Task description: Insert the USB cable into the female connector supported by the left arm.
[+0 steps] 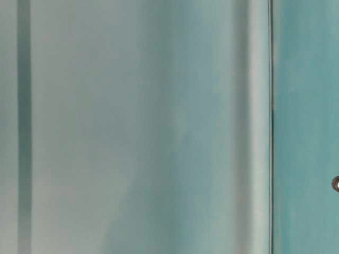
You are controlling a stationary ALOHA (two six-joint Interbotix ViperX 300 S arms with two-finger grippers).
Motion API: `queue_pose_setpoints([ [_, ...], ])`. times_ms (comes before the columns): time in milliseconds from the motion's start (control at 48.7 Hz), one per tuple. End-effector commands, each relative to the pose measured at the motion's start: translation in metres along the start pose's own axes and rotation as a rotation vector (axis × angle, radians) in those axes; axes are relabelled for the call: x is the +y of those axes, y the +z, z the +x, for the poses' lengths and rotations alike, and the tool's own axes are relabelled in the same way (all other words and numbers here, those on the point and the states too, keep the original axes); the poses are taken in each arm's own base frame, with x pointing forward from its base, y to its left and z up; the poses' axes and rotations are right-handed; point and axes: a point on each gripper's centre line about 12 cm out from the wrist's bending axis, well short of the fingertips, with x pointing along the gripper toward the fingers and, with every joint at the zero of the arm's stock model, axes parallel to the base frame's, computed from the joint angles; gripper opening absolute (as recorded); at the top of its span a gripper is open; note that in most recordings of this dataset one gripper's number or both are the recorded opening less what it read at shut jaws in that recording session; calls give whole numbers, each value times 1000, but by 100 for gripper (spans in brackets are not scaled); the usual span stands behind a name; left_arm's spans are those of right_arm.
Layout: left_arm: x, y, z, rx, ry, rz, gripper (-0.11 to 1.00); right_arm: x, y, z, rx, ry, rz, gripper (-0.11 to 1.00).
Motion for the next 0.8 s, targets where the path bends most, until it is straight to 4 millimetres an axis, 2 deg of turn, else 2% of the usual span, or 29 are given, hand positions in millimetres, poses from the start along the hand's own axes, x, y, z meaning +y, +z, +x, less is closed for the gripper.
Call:
queue_pose_setpoints([
  [0, 0, 4, 1, -11, -1, 12, 74, 0, 5, 1, -11, 3, -2, 68],
  [781, -1, 4, 1, -12, -5, 19, 74, 0, 4, 1, -14, 5, -2, 68],
])
